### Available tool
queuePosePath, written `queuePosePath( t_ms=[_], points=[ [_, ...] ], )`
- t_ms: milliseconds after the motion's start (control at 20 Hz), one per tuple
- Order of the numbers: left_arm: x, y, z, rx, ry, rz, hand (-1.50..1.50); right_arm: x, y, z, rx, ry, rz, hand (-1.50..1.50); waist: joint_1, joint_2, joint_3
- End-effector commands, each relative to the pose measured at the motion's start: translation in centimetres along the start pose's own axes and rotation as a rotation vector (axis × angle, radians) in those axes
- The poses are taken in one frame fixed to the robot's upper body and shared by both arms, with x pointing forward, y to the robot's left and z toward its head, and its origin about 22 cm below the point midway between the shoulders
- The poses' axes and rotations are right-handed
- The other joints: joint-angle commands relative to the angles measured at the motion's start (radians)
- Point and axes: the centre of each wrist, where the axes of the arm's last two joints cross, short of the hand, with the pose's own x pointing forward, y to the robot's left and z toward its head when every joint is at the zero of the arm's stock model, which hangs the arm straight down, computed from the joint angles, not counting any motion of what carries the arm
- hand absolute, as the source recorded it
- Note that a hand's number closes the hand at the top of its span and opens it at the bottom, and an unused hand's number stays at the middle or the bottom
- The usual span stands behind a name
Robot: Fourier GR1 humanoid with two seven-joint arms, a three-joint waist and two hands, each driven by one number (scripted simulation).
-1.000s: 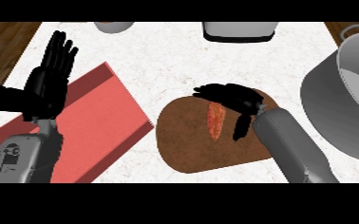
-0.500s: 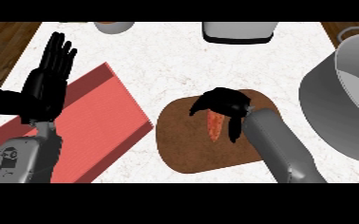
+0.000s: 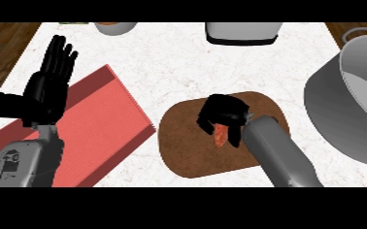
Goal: Pick the sweet potato from the cutting board and place it in the pot
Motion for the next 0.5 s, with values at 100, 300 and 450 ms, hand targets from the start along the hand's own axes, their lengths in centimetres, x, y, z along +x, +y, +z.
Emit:
queuePosePath(
  t_ms=[100,300,450],
  points=[
    [0.7,-0.1,1.8,-0.009,-0.004,0.006,0.0,-0.1,0.8,1.4,-0.152,0.063,0.008,1.5,0.006,0.011,0.015],
    [-1.6,1.5,1.2,0.061,0.022,-0.022,0.0,5.6,4.6,1.9,-0.192,0.162,0.03,1.5,-0.057,-0.003,0.012],
    [-0.5,2.5,1.6,0.088,0.029,-0.03,0.0,8.2,8.7,3.8,-0.15,0.256,0.037,1.5,-0.096,-0.023,0.012]
  ],
)
